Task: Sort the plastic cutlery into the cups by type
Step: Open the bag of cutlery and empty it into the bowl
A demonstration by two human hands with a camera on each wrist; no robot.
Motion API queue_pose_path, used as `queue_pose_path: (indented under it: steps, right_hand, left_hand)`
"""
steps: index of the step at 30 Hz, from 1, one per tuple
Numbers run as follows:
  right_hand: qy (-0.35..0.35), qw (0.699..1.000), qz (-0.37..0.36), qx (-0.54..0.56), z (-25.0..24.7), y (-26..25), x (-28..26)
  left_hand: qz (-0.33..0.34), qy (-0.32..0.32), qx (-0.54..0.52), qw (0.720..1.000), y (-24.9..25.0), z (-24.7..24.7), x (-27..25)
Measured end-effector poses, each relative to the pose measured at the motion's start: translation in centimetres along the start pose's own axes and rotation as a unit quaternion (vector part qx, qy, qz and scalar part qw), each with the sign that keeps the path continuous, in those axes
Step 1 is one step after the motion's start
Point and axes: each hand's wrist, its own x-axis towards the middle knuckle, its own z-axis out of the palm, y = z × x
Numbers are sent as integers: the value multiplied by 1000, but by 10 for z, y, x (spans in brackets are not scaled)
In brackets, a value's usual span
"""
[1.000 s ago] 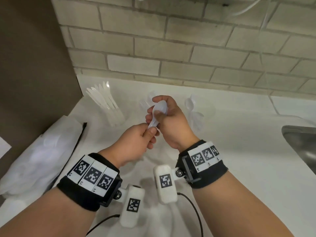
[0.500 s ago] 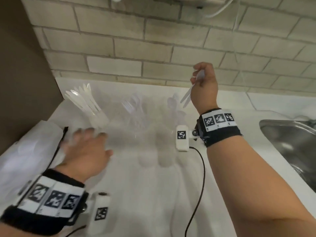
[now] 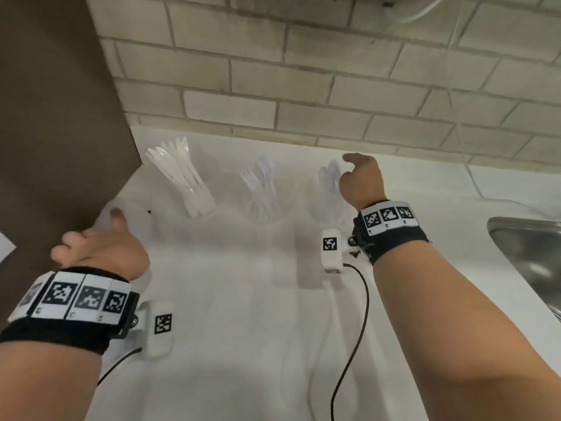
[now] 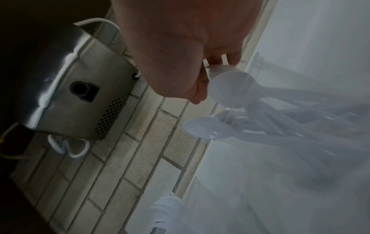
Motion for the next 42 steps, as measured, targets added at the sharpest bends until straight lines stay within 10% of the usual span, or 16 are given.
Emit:
queue_pose_path:
  steps: [7,13,19,24,29,32,35,39,42]
  right_hand:
    - [106,983,-138,-54,-5,-39,-24]
    - [-4,973,-228,33,22,-84,-84]
    - [-270,940,-206,-23,55,-91,-129]
    - [-408,905,-32,115,74,-80,-153]
    - [-459,771,76,435,73,-80,-156]
    - [-418,799,100,421,68,-83,-146]
    - [-365,847,112,370,58,-81,-135]
    - [-249,923,-48,290,24,-82,-123]
    - [-251,941,-136,184,0,-92,-120]
  left_hand:
    - [54,-19,-32,998,12,5,-14]
    - [131,-41,-78,987,18,5,-29]
    - [181,-97,-291,934,12,1,-39]
    - [241,-173,-585,755,1,-8,-67]
    - [275,-196,-788,515,2,2,-82]
    - [289,-207,-822,445,4,18,-84]
    - [331,-223,-794,458,2,26,-80]
    - [333,-198,-797,463,-10,13,-67]
    - [373,-89,-735,559,-13,-8,-68]
